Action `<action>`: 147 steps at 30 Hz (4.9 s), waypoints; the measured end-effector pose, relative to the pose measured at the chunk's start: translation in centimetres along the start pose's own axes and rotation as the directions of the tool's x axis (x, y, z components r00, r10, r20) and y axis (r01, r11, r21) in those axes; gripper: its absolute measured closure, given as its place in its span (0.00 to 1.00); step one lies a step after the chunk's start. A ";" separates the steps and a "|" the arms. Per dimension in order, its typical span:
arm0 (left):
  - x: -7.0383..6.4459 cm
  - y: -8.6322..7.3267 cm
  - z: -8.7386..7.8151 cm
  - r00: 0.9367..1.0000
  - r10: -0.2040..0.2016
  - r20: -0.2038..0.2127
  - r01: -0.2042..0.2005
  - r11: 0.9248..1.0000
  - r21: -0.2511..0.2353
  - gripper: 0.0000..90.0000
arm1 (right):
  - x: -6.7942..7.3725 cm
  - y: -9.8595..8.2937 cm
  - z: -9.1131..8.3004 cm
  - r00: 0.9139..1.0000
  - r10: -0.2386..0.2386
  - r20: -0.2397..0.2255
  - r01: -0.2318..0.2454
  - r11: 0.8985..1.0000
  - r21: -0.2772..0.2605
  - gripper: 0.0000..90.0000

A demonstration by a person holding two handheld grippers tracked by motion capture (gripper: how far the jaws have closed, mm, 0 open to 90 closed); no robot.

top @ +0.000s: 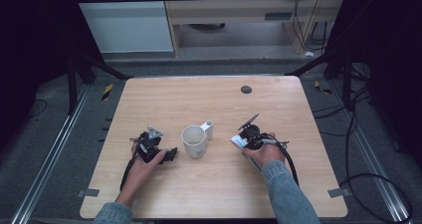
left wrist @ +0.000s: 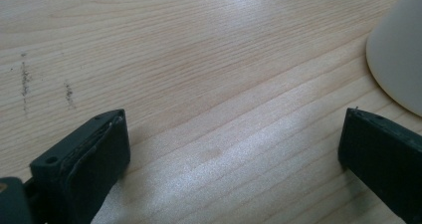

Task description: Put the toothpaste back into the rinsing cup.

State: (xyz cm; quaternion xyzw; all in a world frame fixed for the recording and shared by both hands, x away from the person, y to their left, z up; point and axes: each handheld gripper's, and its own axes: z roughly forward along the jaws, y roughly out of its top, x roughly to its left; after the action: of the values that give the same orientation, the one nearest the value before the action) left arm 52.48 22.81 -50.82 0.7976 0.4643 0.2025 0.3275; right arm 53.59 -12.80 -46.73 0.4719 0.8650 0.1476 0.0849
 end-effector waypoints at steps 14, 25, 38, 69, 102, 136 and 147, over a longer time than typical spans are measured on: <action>0.0 0.0 0.0 1.000 -0.001 -0.001 0.001 1.000 0.000 0.00 | 0.0 -0.1 -0.7 1.000 0.007 -0.006 -0.007 1.000 -0.019 0.85; 0.0 0.0 0.0 1.000 -0.002 -0.001 0.002 1.000 0.000 0.00 | -0.4 -0.5 -2.5 0.998 0.033 -0.059 -0.039 0.995 -0.097 0.87; 0.0 0.0 0.0 1.000 -0.002 -0.001 0.002 1.000 0.000 0.00 | -1.4 -0.6 -4.1 0.995 0.062 -0.072 -0.071 0.989 -0.129 0.88; -0.1 -0.3 -0.3 1.000 0.009 0.007 -0.009 1.000 0.000 0.00 | -2.3 1.2 -8.3 0.995 0.100 0.002 -0.094 0.939 -0.331 0.88; 0.0 -0.3 -0.3 1.000 0.008 0.013 -0.008 1.000 -0.003 0.00 | -1.3 2.0 -9.7 0.993 0.121 0.014 -0.103 0.899 -0.426 0.88; 0.1 -0.3 -0.3 1.000 0.012 0.015 -0.012 1.000 -0.001 0.00 | 2.2 4.7 -9.9 0.992 0.106 0.069 -0.044 0.801 -0.598 0.88; 0.1 -0.3 -0.3 1.000 0.013 0.015 -0.013 1.000 -0.001 0.00 | 3.0 5.3 -9.7 0.991 0.110 0.079 -0.034 0.766 -0.642 0.88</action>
State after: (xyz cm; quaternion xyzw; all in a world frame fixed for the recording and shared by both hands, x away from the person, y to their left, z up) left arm 52.20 23.08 -50.82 0.8020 0.4566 0.1985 0.3299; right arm 53.41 -9.26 -35.80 0.4550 0.7384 0.4097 0.2828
